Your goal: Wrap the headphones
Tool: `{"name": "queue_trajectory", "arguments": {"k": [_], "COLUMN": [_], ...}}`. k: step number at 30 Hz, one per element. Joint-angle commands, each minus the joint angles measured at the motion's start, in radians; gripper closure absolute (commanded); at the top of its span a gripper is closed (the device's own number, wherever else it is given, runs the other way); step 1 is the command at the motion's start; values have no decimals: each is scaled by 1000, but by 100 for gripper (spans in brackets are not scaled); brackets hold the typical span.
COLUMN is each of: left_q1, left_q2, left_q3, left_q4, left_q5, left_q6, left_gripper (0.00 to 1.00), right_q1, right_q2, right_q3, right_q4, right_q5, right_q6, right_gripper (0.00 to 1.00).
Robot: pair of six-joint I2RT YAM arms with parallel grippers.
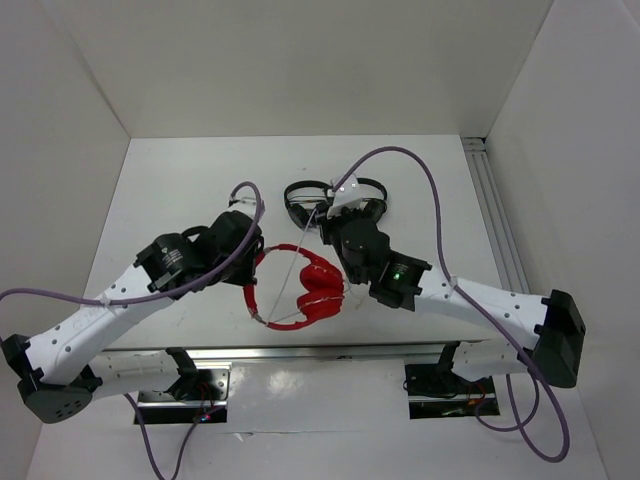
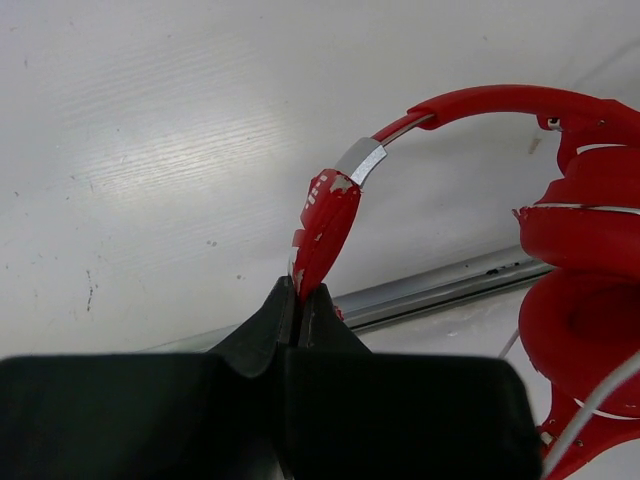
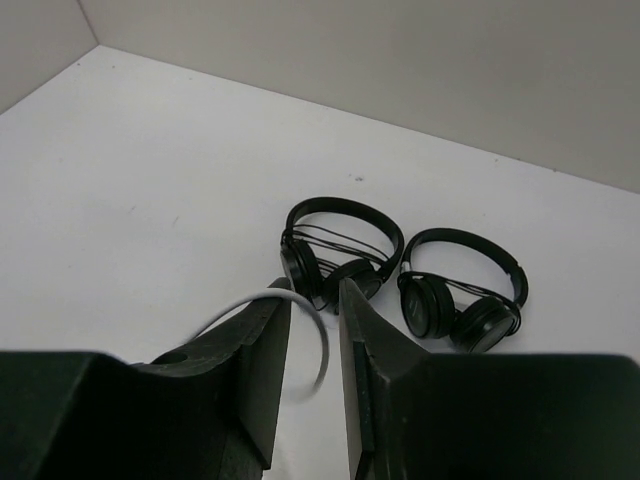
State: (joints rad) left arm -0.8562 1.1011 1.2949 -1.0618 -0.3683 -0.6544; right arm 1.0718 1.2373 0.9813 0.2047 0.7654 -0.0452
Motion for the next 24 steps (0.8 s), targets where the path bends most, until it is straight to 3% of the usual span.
{"name": "queue_trajectory", "arguments": {"k": [1,9,21,24], "left_q1": [-3,-3,-3,-3], "left_q2": [-38,-56,-57,-37], "left_q3": [7,27,122,148], "left_q4": [56,83,-32,-96], "left_q5": [75,167,80,42], "left_q6": [32,96,105,95], "left_gripper": [100,100,100,100], "right_q1": [-41,-95,-147,-156], "right_q2": [25,56,74,64], "right_q3": [59,34,-65,-107], "right_q4": [16,54,144,177], "right_q5": [-106,-302,-485,-560], "right_q6": [34,76,146,137], "right_gripper": [66,65,72,51]}}
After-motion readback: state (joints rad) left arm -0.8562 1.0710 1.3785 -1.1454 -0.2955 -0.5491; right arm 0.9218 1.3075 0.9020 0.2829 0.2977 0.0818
